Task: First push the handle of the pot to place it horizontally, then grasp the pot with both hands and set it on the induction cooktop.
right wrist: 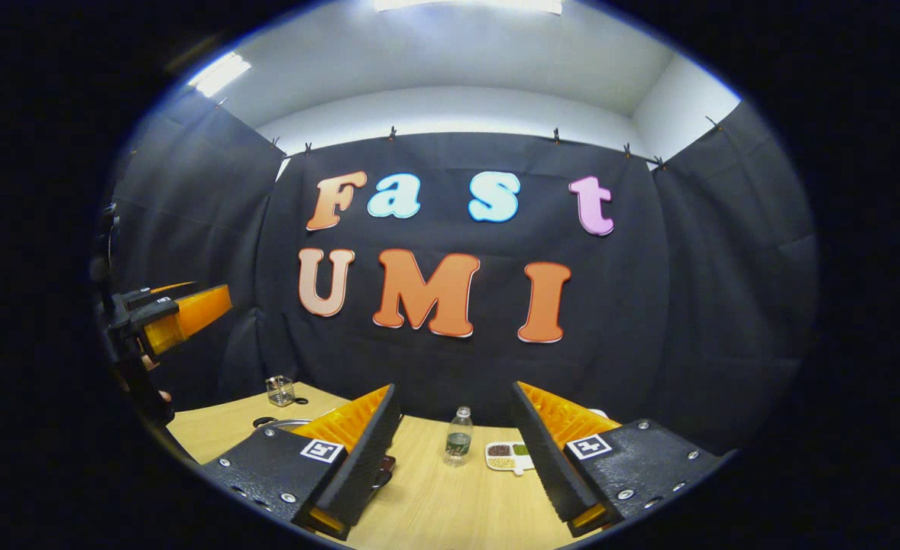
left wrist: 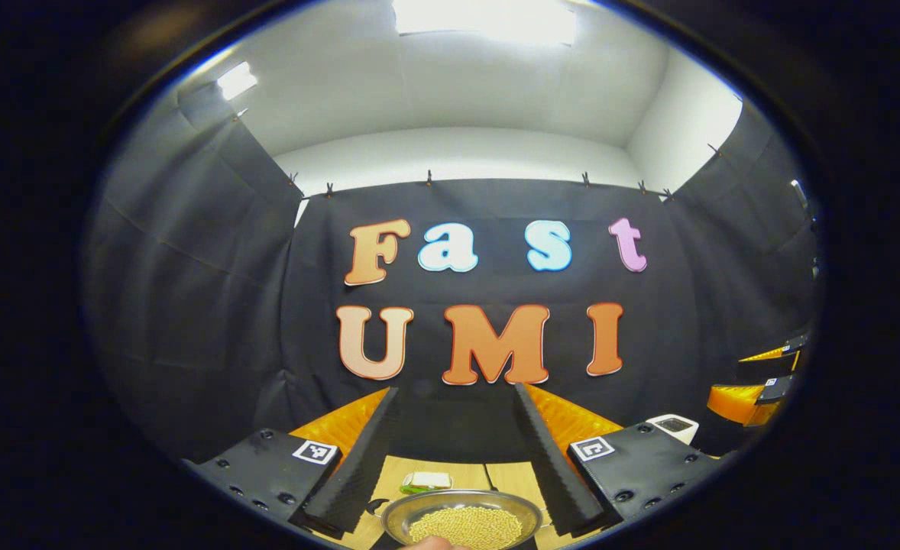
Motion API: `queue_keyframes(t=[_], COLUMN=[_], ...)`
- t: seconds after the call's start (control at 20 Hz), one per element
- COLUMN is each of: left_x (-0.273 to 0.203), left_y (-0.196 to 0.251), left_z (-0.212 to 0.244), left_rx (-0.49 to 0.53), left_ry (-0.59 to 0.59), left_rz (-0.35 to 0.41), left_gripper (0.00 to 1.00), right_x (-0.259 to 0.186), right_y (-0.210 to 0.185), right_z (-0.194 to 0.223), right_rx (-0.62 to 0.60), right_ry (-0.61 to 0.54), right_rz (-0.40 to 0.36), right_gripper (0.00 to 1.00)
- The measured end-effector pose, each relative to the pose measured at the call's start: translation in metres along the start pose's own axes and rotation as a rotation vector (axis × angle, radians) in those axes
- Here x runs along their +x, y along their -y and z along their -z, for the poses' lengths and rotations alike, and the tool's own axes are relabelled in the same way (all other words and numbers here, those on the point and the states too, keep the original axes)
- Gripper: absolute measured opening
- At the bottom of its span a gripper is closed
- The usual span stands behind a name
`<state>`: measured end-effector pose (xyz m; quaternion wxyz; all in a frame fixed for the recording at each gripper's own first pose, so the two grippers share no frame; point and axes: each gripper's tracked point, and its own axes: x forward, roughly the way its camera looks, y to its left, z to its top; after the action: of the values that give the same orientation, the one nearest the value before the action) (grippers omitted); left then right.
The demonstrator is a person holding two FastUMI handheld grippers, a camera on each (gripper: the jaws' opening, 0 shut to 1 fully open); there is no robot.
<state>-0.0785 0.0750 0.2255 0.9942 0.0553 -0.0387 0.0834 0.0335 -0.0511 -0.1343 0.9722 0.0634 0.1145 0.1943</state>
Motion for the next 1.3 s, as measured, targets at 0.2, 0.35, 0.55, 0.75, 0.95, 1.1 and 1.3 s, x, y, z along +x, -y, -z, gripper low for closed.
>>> queue_keyframes(t=[0.2, 0.35, 0.55, 0.75, 0.95, 1.1, 1.3], left_x=[-0.017, -0.030, -0.039, -0.047, -0.054, -0.057, -0.055], left_y=[0.003, -0.006, -0.017, -0.018, -0.038, -0.043, -0.041], left_z=[-0.018, -0.036, -0.067, -0.081, -0.100, -0.097, -0.085], left_rx=[-0.028, -0.011, -0.057, -0.051, -0.077, -0.083, -0.065], left_ry=[0.006, 0.035, 0.118, 0.140, 0.222, 0.225, 0.184], left_rz=[0.010, -0.016, -0.060, -0.057, -0.131, -0.162, -0.141], left_gripper=[0.99, 0.98, 0.98, 0.94, 0.98, 0.95, 0.95], right_x=[-0.013, -0.028, -0.038, -0.040, -0.044, -0.041, -0.040], right_y=[0.007, 0.020, 0.023, 0.032, 0.021, 0.017, 0.019], right_z=[-0.023, -0.041, -0.062, -0.071, -0.080, -0.072, -0.073], right_rx=[-0.040, -0.051, -0.050, -0.026, -0.020, -0.017, -0.011], right_ry=[0.083, 0.132, 0.186, 0.213, 0.248, 0.236, 0.238], right_rz=[-0.008, 0.019, -0.009, -0.001, -0.047, -0.055, -0.038], right_gripper=[0.93, 0.95, 0.95, 0.95, 0.95, 0.95, 0.95])
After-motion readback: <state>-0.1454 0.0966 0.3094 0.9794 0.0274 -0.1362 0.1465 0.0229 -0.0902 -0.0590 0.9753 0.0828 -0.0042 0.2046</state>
